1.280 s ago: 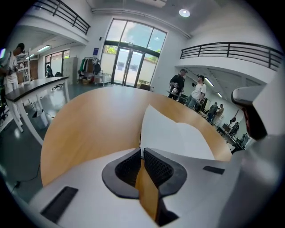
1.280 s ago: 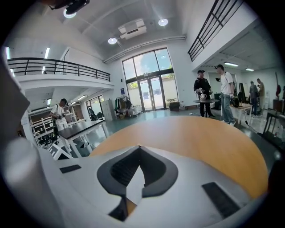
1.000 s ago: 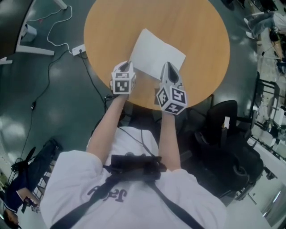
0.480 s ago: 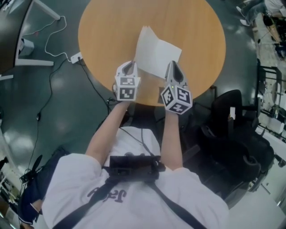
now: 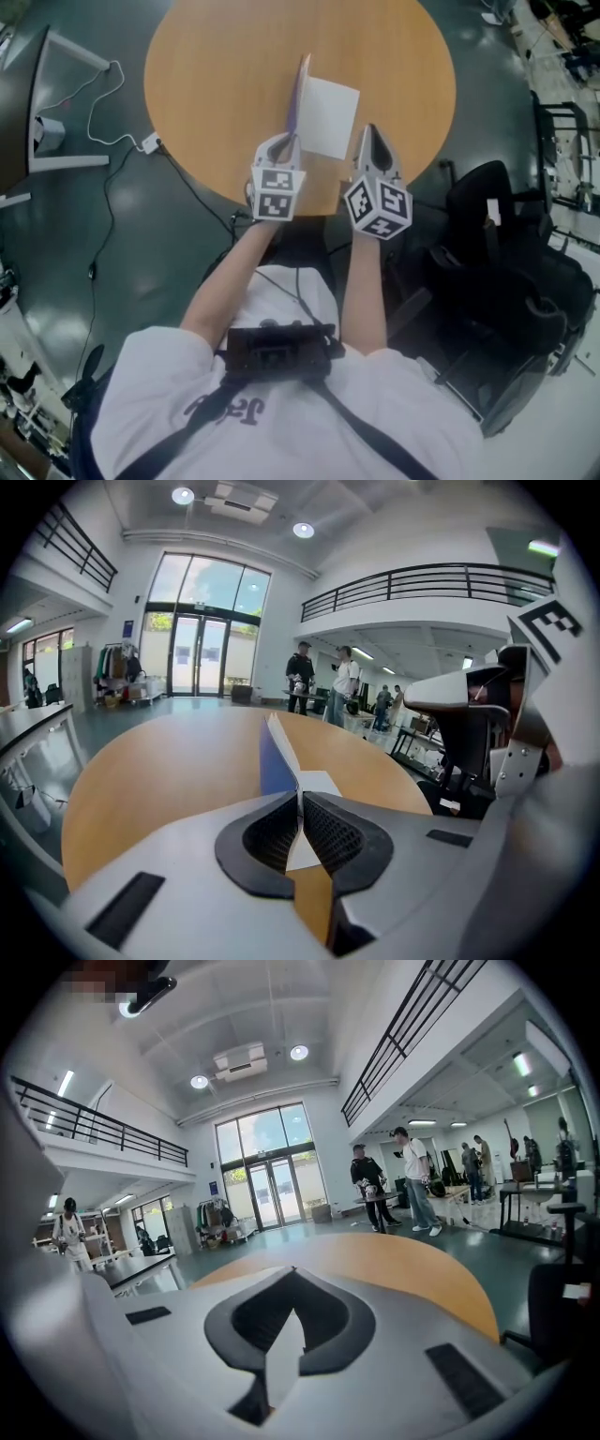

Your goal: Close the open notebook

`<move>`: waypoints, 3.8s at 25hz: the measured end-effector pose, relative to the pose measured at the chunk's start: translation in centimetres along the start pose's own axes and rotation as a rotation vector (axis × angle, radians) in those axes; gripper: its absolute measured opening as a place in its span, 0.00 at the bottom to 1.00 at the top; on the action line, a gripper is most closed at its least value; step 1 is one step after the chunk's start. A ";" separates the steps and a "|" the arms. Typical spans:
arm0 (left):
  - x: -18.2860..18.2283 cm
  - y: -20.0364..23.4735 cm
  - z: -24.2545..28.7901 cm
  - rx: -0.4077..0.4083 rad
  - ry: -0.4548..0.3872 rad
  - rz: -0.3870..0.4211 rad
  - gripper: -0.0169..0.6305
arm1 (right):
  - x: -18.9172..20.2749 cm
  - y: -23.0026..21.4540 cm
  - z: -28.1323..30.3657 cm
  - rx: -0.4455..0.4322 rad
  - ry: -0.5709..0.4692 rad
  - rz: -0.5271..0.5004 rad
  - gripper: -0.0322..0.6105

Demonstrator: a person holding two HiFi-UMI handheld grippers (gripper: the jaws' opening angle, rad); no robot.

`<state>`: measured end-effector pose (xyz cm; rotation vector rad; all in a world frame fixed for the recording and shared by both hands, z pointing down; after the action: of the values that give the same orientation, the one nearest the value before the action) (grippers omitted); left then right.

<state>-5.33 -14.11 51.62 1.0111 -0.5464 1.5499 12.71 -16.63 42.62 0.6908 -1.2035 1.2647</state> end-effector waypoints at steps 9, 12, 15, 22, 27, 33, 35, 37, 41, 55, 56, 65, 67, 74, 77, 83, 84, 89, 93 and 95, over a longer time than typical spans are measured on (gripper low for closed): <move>0.6 -3.3 2.1 0.111 0.037 0.042 0.08 | 0.2 -2.3 -1.7 0.076 -0.023 0.041 0.08; 1.1 -4.5 3.1 0.138 0.064 0.051 0.08 | 0.4 -3.0 -2.2 0.093 -0.023 0.051 0.08; 1.9 -5.7 4.2 0.156 0.097 0.049 0.08 | 0.4 -3.8 -2.7 0.107 -0.026 0.060 0.08; 4.7 -7.7 7.0 0.195 0.199 0.057 0.08 | 1.1 -5.2 -3.5 0.140 -0.019 0.083 0.08; 5.9 -8.3 8.5 0.202 0.249 0.073 0.08 | 1.8 -6.0 -3.8 0.149 -0.010 0.097 0.08; 7.1 -8.6 9.9 0.199 0.306 0.094 0.08 | 2.7 -6.6 -4.2 0.166 0.004 0.114 0.08; 7.5 -8.9 10.1 0.205 0.332 0.101 0.08 | 3.0 -7.0 -4.4 0.178 0.012 0.113 0.08; 8.2 -9.2 10.5 0.219 0.350 0.100 0.08 | 3.3 -7.3 -4.6 0.184 0.018 0.119 0.08; 8.8 -9.5 10.8 0.272 0.341 0.104 0.08 | 3.4 -7.0 -4.5 0.186 0.017 0.126 0.08; 6.5 -9.2 7.7 0.332 0.252 0.073 0.09 | 1.2 -5.9 -5.6 0.176 -0.071 0.137 0.08; 6.1 -8.9 7.3 0.331 0.236 0.067 0.09 | 0.9 -5.7 -5.7 0.171 -0.077 0.130 0.08; 0.4 -5.4 2.7 0.312 0.051 0.026 0.09 | -2.2 -1.6 -6.2 0.054 -0.135 0.012 0.08; -1.3 -4.7 1.2 0.299 -0.004 0.030 0.08 | -3.0 -0.2 -6.3 0.023 -0.155 -0.016 0.08; -8.1 -3.0 -6.4 0.280 -0.255 0.058 0.05 | -5.6 4.3 -7.1 -0.059 -0.224 -0.096 0.08; -10.3 -2.2 -9.1 0.247 -0.346 0.094 0.05 | -6.2 5.8 -7.3 -0.078 -0.238 -0.124 0.08; -13.1 -1.3 -13.7 0.144 -0.498 0.133 0.05 | -6.9 8.5 -8.3 -0.117 -0.249 -0.154 0.08; -13.6 -1.1 -14.0 0.128 -0.509 0.147 0.05 | -7.1 8.8 -8.3 -0.115 -0.256 -0.159 0.08; -14.6 0.2 -13.3 0.133 -0.518 0.142 0.05 | -7.6 9.9 -7.7 -0.106 -0.264 -0.174 0.08; -14.4 0.3 -12.6 0.148 -0.502 0.148 0.05 | -7.4 9.5 -7.5 -0.093 -0.259 -0.173 0.08; -14.6 -0.1 -12.6 0.160 -0.506 0.158 0.05 | -7.5 9.4 -7.4 -0.090 -0.263 -0.176 0.08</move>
<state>-9.38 -12.09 32.85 1.5304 -0.8777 1.4903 6.86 -10.19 31.50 0.8961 -1.3715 0.9892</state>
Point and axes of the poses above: the fingertips, and each gripper's own axes: z forward along the fingers, y to its left, x out of its underside, the point moved 8 cm from there along -z, backward along the fingers, and after that the axes turned 3 degrees about x, right-handed, at the moved point
